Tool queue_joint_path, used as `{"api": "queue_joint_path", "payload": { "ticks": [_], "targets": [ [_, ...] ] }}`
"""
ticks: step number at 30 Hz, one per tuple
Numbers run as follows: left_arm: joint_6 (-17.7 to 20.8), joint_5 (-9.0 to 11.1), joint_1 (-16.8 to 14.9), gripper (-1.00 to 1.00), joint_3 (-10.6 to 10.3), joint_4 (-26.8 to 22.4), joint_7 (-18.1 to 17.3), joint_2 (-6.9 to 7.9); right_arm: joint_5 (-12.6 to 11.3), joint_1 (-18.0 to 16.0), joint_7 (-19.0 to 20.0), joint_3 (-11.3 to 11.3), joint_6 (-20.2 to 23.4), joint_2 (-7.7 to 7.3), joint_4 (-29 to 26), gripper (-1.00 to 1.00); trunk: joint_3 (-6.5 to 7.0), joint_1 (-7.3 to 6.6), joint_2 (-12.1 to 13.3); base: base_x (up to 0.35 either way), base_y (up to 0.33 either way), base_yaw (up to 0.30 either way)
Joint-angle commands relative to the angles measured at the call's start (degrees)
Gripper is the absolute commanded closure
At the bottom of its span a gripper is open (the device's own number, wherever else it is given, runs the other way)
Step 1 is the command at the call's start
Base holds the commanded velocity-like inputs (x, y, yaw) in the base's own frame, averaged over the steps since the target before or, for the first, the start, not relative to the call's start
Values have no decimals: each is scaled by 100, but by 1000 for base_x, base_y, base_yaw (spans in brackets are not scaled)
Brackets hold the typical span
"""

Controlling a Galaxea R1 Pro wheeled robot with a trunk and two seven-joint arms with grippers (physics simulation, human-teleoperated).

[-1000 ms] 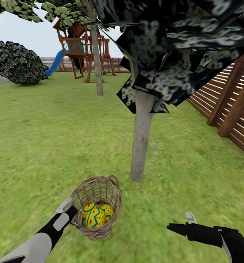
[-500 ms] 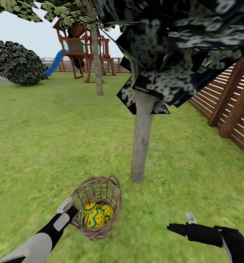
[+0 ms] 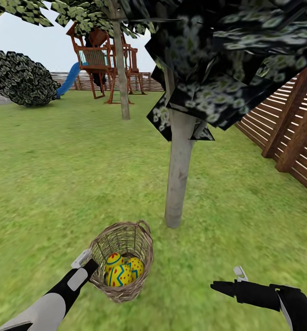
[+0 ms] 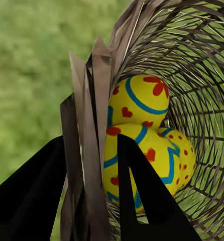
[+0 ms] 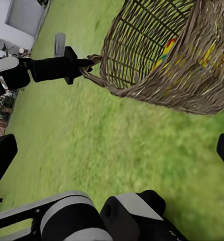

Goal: Take the three Easter eggs out of the wicker basket on the lawn in the garden, then place them on the lawn next to a single tree (choose any tree) so that all three eggs are next to the same tree and none are left in the basket.

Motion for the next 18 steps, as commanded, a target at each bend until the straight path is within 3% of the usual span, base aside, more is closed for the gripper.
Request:
{"api": "queue_joint_path", "payload": {
  "ticks": [1, 18],
  "targets": [
    [29, 46, -1, 100, 1, -19, 21, 0, 58, -5, 44, -32, 60, 6, -6, -100, -23, 22, -44, 0, 0, 0],
    [29, 46, -1, 100, 1, -17, 21, 0, 74, -7, 44, -32, 63, 14, -102, -100, -319, 396, -726, 0, 0, -16]
  ]
}}
